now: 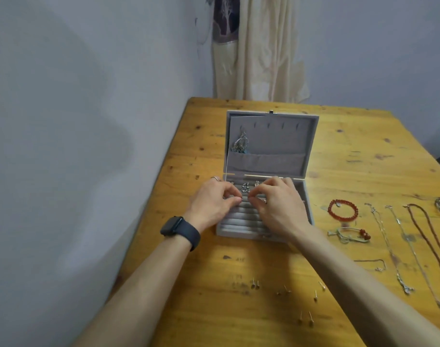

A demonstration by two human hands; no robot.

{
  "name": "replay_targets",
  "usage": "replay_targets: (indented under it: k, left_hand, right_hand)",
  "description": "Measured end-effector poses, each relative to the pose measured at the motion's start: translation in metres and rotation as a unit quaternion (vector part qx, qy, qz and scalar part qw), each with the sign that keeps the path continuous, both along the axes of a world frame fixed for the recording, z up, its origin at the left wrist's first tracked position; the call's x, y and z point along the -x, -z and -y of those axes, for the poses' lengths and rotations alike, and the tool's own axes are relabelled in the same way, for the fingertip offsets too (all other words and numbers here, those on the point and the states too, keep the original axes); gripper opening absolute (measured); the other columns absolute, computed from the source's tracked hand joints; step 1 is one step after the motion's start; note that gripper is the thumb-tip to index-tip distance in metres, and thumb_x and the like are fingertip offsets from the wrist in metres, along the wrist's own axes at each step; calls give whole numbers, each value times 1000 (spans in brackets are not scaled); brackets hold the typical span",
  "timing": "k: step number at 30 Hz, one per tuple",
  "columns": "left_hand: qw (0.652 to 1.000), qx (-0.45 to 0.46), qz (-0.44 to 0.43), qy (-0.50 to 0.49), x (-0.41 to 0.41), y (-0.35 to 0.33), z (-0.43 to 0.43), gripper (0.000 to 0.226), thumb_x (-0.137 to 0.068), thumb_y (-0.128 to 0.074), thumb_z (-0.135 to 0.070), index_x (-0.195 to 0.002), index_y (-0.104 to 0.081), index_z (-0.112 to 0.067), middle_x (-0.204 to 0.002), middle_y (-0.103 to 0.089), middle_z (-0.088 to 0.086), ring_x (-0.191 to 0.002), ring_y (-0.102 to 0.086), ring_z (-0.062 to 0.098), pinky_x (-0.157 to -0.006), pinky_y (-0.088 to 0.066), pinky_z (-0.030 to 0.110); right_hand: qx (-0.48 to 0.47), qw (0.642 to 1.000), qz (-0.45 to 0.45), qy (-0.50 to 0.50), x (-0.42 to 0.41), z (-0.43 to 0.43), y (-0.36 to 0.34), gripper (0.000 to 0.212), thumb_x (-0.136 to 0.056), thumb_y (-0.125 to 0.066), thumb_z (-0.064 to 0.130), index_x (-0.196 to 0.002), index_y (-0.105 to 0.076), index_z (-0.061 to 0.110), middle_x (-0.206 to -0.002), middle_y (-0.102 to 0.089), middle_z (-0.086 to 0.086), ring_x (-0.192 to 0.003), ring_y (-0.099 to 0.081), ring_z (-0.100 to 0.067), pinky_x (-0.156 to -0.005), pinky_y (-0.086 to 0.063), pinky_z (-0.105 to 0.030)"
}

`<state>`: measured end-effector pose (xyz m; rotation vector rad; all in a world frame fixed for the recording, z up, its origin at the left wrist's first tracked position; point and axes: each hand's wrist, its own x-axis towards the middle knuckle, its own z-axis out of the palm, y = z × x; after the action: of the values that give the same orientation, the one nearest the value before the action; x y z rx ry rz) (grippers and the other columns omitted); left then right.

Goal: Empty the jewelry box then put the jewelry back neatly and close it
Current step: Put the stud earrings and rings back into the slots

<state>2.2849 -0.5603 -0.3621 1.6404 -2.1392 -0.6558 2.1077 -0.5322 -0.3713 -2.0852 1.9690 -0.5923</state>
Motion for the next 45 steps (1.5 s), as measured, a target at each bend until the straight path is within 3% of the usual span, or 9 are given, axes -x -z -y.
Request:
replay_targets:
  k: [9, 12, 20, 32, 39, 45]
  left_hand:
    - [998, -7, 56, 36, 9, 0, 11, 11, -91, -68, -39, -96, -75, -32, -97, -57, -6, -91, -57, 15, -81, -53, 40]
    - [997, -14, 68, 37, 10, 0, 14, 14, -90, -68, -41, -97, -76, -32, -93, -57, -7, -92, -59, 17, -80, -53, 38]
    - [992, -56, 105, 45, 15, -5, 23, 8, -90, -69, -37, -90, -76, -33, -93, -68, -8, -90, -65, 16, -78, -56, 38]
    - [996, 8, 90, 3, 21, -1, 13, 10, -89, -69, -37, -91, -76, -30, -89, -71, -9, -86, -65, 13, -73, -57, 36]
    - [992, 37, 122, -2, 24, -1, 5, 16, -94, -61, -38, -98, -74, -30, -101, -63, -4, -95, -61, 18, -70, -53, 33]
    - [995, 81, 65, 7, 13, 0, -16, 18, -95, -57, -35, -107, -68, -30, -102, -60, -9, -100, -56, 12, -78, -52, 33]
  right_hand:
    - [-51, 994, -90, -21, -8, 11, -6, 22, -94, -56, 40, -109, -73, 36, -122, -60, 4, -119, -42, -25, -89, -43, -40]
    - [-79, 993, -91, -21, -6, 14, -9, 23, -94, -56, 41, -110, -72, 38, -123, -60, 3, -119, -42, -26, -90, -43, -41]
    - [-41, 998, -46, 9, -6, 13, -8, 18, -92, -64, 43, -100, -77, 34, -113, -66, 3, -109, -47, -25, -84, -46, -38]
    - [-8, 998, -53, 12, -6, 9, -1, 21, -94, -61, 43, -103, -76, 32, -113, -66, 2, -109, -47, -26, -85, -47, -39]
    - [13, 997, -78, 3, -6, 5, 1, 24, -95, -58, 42, -106, -75, 29, -115, -66, 1, -110, -48, -27, -83, -46, -38]
    - [61, 998, -7, 0, 9, -15, -8, 23, -93, -64, 40, -108, -75, 28, -111, -66, 4, -105, -50, -21, -84, -46, -35]
